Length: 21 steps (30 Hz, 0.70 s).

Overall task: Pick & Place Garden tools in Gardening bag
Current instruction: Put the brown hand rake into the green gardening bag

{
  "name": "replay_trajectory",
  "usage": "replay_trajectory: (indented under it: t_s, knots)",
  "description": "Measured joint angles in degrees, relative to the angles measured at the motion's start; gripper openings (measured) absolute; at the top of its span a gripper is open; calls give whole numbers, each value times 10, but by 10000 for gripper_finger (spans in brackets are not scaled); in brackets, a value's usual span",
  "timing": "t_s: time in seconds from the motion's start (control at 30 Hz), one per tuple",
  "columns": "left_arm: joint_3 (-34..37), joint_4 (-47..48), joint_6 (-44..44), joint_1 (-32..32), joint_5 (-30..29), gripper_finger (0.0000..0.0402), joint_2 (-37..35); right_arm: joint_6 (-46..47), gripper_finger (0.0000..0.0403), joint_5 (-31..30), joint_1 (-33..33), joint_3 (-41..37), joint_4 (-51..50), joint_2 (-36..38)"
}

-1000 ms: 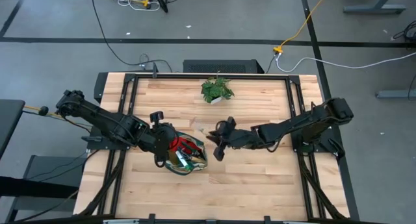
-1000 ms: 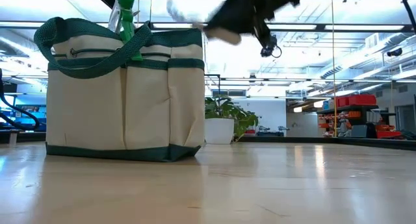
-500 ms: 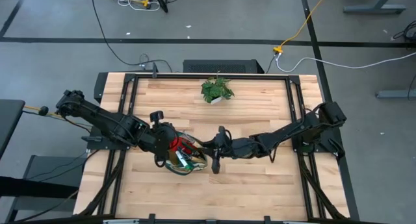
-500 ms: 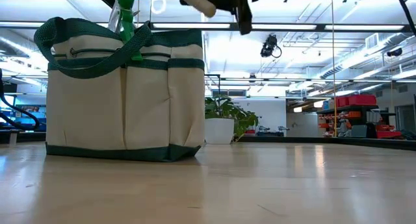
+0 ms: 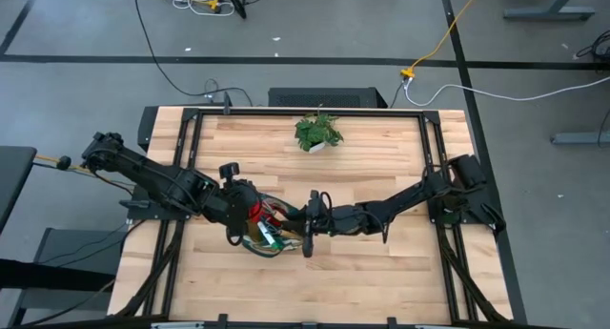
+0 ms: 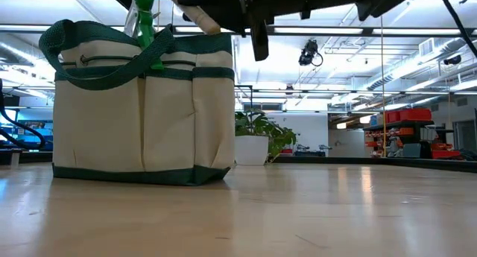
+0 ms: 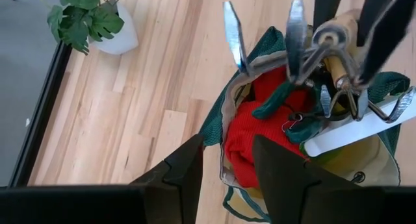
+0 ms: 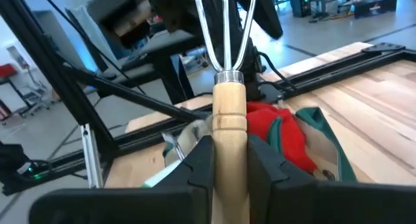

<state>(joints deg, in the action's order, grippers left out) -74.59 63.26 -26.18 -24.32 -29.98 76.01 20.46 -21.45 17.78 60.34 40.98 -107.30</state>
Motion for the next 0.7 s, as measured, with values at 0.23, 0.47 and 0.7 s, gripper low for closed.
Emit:
replay_trajectory:
  t_s: [0.23, 0.47, 0.7]
  knots:
    - [0, 0, 14, 0, -9, 140, 0, -1, 48, -1, -1, 0, 8, -4]
    - [0, 0, 14, 0, -17, 140, 0, 0, 48, 0, -1, 0, 33, -24]
    - [0, -2, 15, 0, -19, 140, 0, 0, 48, 12, -1, 18, 38, -51]
